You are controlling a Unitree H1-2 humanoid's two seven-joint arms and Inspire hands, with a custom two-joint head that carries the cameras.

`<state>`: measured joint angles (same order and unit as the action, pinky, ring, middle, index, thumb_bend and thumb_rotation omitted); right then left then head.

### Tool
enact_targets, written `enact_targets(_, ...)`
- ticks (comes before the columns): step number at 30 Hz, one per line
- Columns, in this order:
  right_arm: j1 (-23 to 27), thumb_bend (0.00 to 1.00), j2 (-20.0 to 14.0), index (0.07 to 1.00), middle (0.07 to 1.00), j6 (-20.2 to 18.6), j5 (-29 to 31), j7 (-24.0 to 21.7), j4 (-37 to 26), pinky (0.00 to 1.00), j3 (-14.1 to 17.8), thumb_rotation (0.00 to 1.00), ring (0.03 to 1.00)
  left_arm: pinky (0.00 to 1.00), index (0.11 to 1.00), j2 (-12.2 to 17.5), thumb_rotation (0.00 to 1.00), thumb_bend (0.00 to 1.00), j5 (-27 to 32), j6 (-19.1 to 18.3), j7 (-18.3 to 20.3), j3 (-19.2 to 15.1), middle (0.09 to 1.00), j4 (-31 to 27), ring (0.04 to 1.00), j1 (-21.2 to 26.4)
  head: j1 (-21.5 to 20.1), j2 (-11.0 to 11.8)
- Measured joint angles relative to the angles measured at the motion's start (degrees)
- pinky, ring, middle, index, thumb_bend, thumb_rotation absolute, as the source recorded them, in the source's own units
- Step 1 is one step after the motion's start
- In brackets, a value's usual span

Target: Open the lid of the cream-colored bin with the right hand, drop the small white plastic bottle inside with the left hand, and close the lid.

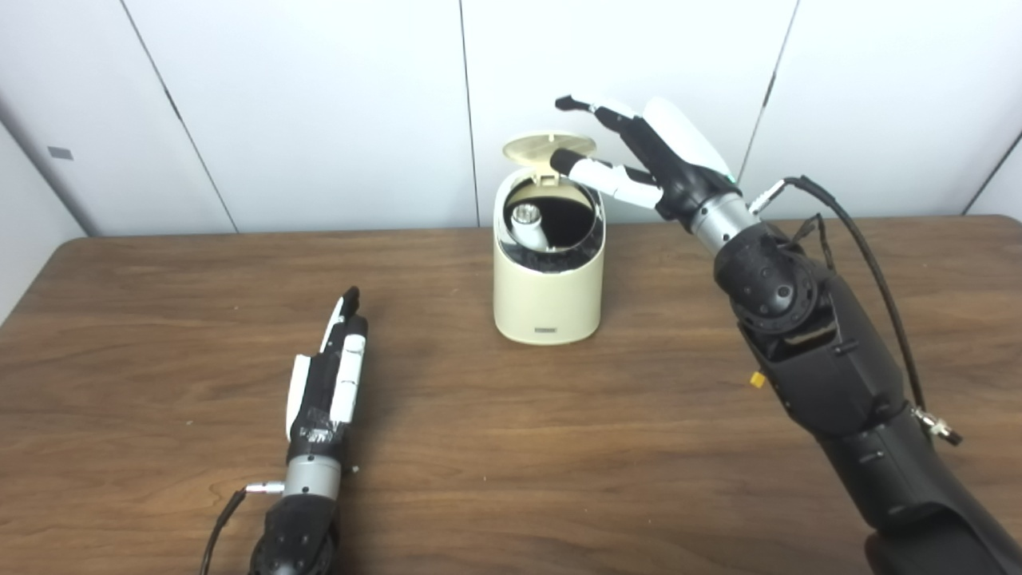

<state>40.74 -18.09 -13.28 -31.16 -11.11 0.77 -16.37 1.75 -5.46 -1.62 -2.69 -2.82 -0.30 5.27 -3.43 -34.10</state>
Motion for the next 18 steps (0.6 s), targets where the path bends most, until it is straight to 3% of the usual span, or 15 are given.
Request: enact_targets(18, -1.38, 0.62, -1.60, 0.793, 0.955, 0.31, -4.52, -5.17, -6.85, 0.98, -1.24, 1.00, 1.000, 1.00, 1.000, -0.31, 1.00, 0.62, -0.69, -0.89, -1.17, 0.21, 1.000, 0.01, 1.000, 0.27, 0.61, 0.26)
